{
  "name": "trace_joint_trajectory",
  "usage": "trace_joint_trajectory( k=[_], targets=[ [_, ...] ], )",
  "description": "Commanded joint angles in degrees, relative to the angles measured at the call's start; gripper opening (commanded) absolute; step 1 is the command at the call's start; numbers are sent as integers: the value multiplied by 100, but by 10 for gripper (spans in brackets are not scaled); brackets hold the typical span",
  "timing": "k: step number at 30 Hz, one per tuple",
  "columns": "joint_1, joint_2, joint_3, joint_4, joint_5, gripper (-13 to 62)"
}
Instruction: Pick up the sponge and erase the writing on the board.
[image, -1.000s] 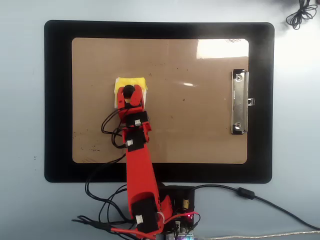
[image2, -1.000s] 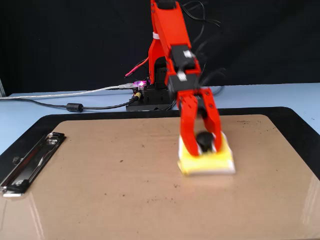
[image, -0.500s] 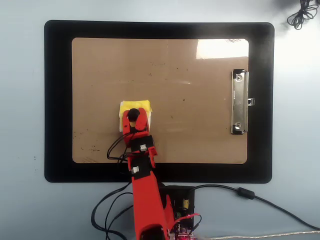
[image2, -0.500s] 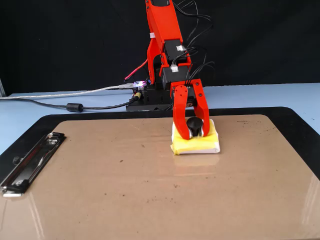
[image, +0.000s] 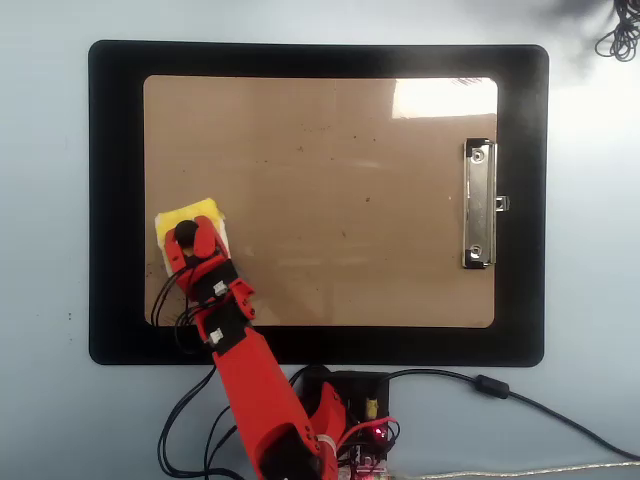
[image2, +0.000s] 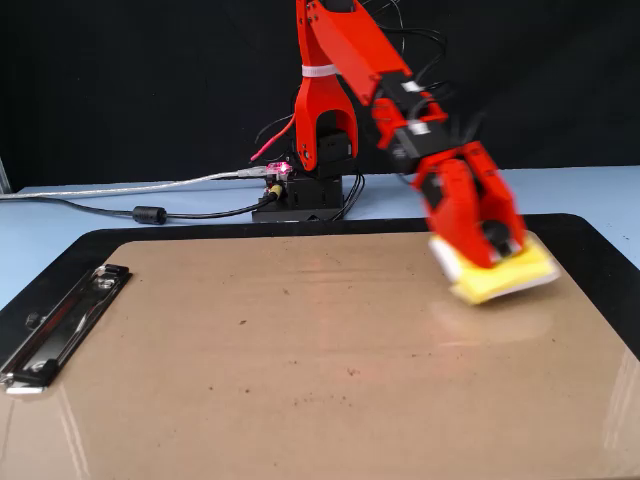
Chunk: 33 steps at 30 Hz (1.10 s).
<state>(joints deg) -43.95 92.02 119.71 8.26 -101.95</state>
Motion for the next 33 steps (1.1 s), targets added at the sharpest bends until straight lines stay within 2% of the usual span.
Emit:
trace_joint_trajectory(
  k=[1,9,15,16,17,19,20,23,26,30,33],
  targets=[
    [-642,255,-176,-123,-659,-79],
    [-1125,580,387,-62,-677,-75],
    [-1134,1327,1327,-62,-659,-72],
    [-1151,1345,1441,-88,-659,-20],
    [-1187,1345,1468,-105,-659,63],
    [-1327,1327,1459,-132,-677,287],
    [-1371,1318,1459,-132,-677,334],
    [-1415,1380,1380,-70,-729,342],
    [-1380,1925,1230,193,-721,341],
    [-1213,2584,527,2057,-729,340],
    [-633,3129,-88,3858,-677,340]
  ],
)
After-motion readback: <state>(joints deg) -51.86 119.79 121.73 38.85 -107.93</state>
